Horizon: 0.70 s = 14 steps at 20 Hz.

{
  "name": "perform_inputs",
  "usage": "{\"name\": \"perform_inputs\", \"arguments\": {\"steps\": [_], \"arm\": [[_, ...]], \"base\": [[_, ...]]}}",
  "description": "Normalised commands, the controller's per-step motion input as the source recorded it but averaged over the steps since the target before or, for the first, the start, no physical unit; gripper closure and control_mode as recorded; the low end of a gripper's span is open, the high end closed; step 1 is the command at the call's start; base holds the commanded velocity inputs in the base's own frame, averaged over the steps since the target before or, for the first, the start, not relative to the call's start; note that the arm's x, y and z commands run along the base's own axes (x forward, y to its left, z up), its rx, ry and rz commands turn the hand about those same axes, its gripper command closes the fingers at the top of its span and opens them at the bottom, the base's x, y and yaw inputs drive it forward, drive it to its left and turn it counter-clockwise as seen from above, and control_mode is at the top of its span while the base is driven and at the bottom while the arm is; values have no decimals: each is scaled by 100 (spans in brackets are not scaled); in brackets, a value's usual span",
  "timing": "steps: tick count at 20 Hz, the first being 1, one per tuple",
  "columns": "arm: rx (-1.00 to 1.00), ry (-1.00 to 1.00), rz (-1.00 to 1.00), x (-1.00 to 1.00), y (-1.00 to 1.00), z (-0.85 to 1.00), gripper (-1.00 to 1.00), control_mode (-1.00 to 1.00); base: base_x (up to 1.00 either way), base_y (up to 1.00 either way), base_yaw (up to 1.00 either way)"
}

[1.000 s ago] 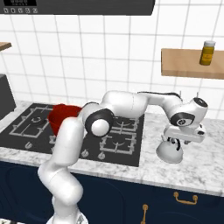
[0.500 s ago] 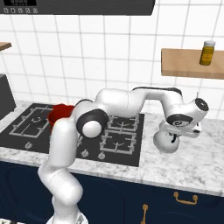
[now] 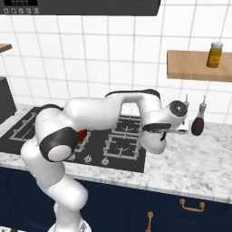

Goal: Pick the kettle from the counter and place it on a stove burner. Then turn the burner on.

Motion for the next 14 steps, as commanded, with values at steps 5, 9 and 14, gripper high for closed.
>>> {"name": "perform_inputs", "arguments": {"steps": [5, 9, 14], "arm": [[-28, 6, -18, 12, 100, 48, 100, -100], [-6, 0, -12, 21, 85, -18, 100, -100], [0, -3, -1, 9, 25, -14, 100, -100]], "base": [[0, 0, 0], [0, 0, 0], [0, 0, 0]]}}
